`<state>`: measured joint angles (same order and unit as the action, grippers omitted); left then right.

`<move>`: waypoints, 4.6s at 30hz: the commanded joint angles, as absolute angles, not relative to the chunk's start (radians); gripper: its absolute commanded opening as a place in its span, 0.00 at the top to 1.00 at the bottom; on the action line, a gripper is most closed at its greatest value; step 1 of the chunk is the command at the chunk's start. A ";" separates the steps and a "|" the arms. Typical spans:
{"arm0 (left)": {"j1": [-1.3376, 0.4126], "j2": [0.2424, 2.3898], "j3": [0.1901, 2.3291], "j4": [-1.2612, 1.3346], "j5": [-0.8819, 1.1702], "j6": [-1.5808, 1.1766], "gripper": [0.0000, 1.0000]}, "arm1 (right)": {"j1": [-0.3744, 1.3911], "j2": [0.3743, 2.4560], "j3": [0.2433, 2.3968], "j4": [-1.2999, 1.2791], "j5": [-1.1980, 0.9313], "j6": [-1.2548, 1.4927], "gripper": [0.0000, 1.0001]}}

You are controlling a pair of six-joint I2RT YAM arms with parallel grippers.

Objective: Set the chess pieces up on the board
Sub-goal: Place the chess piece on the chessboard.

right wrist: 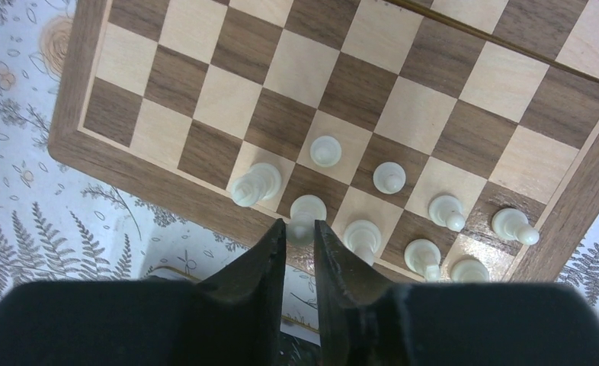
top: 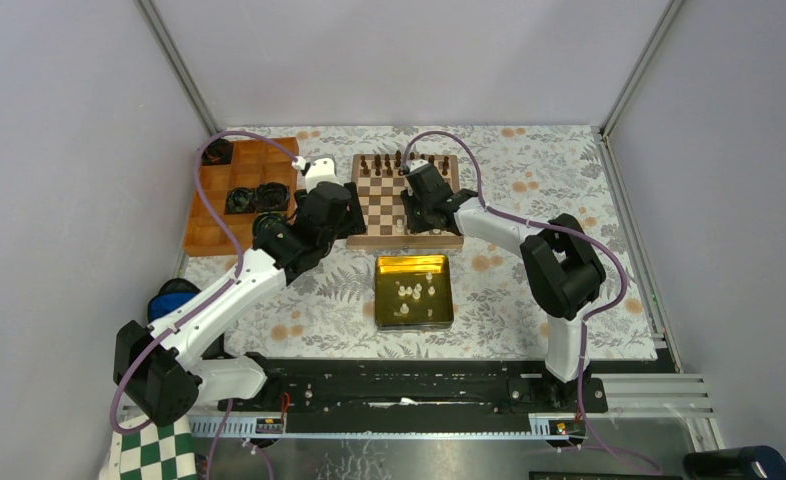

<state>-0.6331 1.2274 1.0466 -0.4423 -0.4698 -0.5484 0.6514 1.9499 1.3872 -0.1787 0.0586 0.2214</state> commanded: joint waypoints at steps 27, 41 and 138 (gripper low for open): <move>-0.628 1.209 1.027 -0.398 -0.477 -0.552 0.21 | 0.644 1.794 1.390 -0.229 0.011 0.191 0.65; -0.645 1.223 0.953 -0.362 -0.383 -0.494 0.13 | 0.648 1.493 1.148 -0.258 0.023 0.209 0.54; -0.960 1.724 1.035 -0.279 -0.234 -0.253 0.56 | 0.612 1.295 0.842 -0.198 0.290 0.184 0.53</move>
<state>-0.9550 1.7107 1.0039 -0.3313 -0.2062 -0.2665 0.6250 1.3041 0.8379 -0.2333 0.2947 0.2020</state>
